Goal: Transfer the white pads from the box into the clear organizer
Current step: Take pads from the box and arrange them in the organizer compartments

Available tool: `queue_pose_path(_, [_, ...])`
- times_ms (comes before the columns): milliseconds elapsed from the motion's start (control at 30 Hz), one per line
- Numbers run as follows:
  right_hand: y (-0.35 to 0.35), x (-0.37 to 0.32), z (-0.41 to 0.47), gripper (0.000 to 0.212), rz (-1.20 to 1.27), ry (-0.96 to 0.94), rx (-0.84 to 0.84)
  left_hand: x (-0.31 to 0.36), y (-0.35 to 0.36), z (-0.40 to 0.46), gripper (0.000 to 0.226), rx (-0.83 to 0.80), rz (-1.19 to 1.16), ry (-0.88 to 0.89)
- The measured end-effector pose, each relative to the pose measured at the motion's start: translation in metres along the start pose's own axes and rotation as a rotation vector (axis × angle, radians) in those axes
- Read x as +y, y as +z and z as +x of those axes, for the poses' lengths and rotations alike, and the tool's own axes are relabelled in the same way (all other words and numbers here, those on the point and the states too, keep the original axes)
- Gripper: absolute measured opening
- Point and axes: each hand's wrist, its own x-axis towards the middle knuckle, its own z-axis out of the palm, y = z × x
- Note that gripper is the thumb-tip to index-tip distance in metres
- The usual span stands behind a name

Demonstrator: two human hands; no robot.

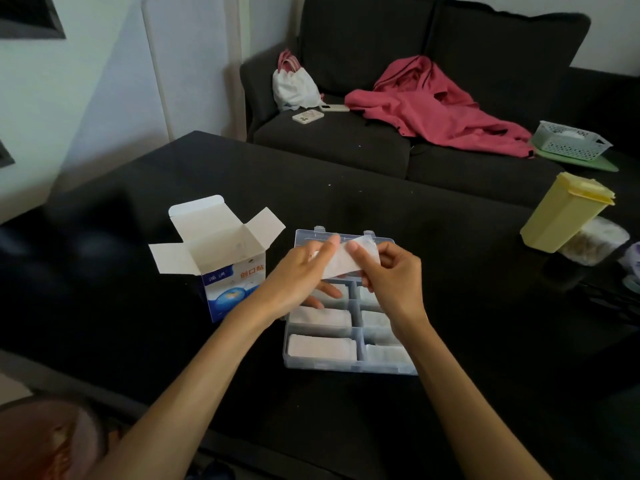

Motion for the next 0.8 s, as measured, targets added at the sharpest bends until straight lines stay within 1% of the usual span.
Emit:
queue_pose_path(100, [0.003, -0.007, 0.002, 0.024, -0.015, -0.032, -0.027, -0.004, -0.001, 0.002, 0.033, 0.036, 0.179, 0.135])
queue_pose_path(200, [-0.001, -0.015, 0.006, 0.023, 0.020, -0.051, -0.180, -0.008, -0.008, 0.006, 0.032, 0.051, 0.249, 0.204])
queue_pose_path(267, [-0.007, -0.018, 0.008, 0.024, 0.035, -0.073, -0.294, -0.009, -0.012, 0.007, 0.032, 0.070, 0.298, 0.219])
queue_pose_path(333, [-0.012, -0.017, 0.010, 0.021, 0.009, -0.082, -0.364, -0.013, -0.014, 0.008, 0.030, 0.089, 0.350, 0.227])
queue_pose_path(467, [-0.014, -0.006, 0.016, 0.018, -0.123, -0.061, -0.400, -0.022, -0.016, 0.010, 0.028, 0.168, 0.533, 0.253])
queue_pose_path(567, [-0.010, 0.002, 0.018, 0.015, -0.327, -0.136, -0.432, -0.026, -0.015, 0.009, 0.027, 0.193, 0.626, 0.247])
queue_pose_path(600, [-0.010, 0.003, 0.019, 0.017, -0.369, -0.156, -0.450, -0.026, -0.015, 0.009, 0.028, 0.192, 0.628, 0.249])
queue_pose_path(667, [-0.011, 0.002, 0.020, 0.021, -0.374, -0.169, -0.471, -0.024, -0.015, 0.009, 0.026, 0.210, 0.571, 0.278])
queue_pose_path(767, [-0.022, -0.007, 0.020, 0.026, -0.266, -0.135, -0.449, -0.017, -0.016, 0.009, 0.021, 0.301, 0.444, 0.323])
queue_pose_path(800, [-0.029, -0.011, 0.021, 0.025, -0.236, -0.118, -0.448, -0.015, -0.015, 0.008, 0.020, 0.306, 0.413, 0.329])
